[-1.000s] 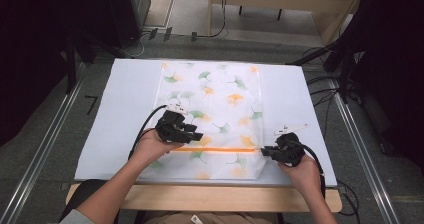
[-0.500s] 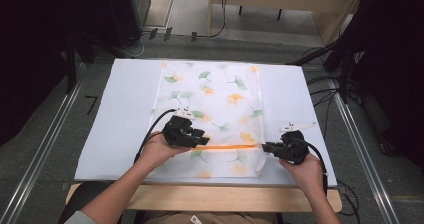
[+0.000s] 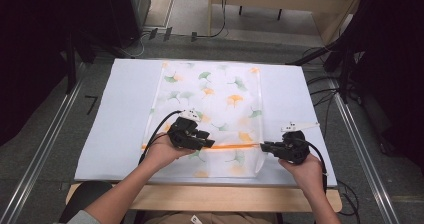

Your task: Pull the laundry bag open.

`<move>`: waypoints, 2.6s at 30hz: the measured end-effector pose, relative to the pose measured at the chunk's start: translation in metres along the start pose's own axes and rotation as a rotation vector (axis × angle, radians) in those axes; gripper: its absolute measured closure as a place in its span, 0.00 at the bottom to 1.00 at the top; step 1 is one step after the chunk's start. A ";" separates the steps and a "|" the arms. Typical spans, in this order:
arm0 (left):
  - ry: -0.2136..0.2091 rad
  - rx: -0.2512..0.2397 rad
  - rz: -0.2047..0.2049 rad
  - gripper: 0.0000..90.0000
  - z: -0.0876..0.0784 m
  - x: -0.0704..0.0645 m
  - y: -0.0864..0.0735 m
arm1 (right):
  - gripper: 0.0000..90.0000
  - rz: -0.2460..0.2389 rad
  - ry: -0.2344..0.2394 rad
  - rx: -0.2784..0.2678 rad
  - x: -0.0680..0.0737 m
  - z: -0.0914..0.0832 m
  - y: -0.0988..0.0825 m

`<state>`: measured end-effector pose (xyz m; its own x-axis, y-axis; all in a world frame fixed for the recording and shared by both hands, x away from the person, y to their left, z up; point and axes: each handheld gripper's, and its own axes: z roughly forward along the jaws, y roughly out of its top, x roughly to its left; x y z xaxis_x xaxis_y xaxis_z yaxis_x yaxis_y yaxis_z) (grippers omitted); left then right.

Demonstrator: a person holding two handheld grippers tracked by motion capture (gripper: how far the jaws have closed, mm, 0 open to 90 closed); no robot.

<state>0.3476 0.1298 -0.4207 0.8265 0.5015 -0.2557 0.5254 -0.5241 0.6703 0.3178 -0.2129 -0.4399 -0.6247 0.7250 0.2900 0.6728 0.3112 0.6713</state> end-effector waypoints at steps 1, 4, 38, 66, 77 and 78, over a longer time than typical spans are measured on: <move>-0.002 0.001 0.003 0.65 0.001 -0.001 0.000 | 0.95 0.013 0.006 0.002 0.000 0.000 0.001; -0.004 0.003 0.009 0.65 0.004 -0.003 0.001 | 0.95 0.023 0.019 0.002 -0.001 0.000 0.002; -0.070 0.077 0.095 0.70 0.057 -0.042 0.028 | 0.92 -0.005 -0.019 -0.003 0.004 -0.001 0.003; -0.089 0.047 0.102 0.68 0.088 -0.046 0.038 | 0.95 -0.056 0.070 -0.011 0.017 -0.005 0.013; -0.106 0.039 0.097 0.75 0.089 -0.049 0.039 | 0.95 -0.076 0.078 -0.004 0.020 -0.002 0.015; -0.106 0.039 0.097 0.76 0.089 -0.049 0.039 | 0.95 -0.076 0.078 -0.004 0.020 -0.002 0.015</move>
<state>0.3455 0.0240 -0.4442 0.8893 0.3729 -0.2650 0.4481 -0.5939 0.6681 0.3142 -0.1948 -0.4226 -0.7032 0.6491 0.2901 0.6205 0.3613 0.6960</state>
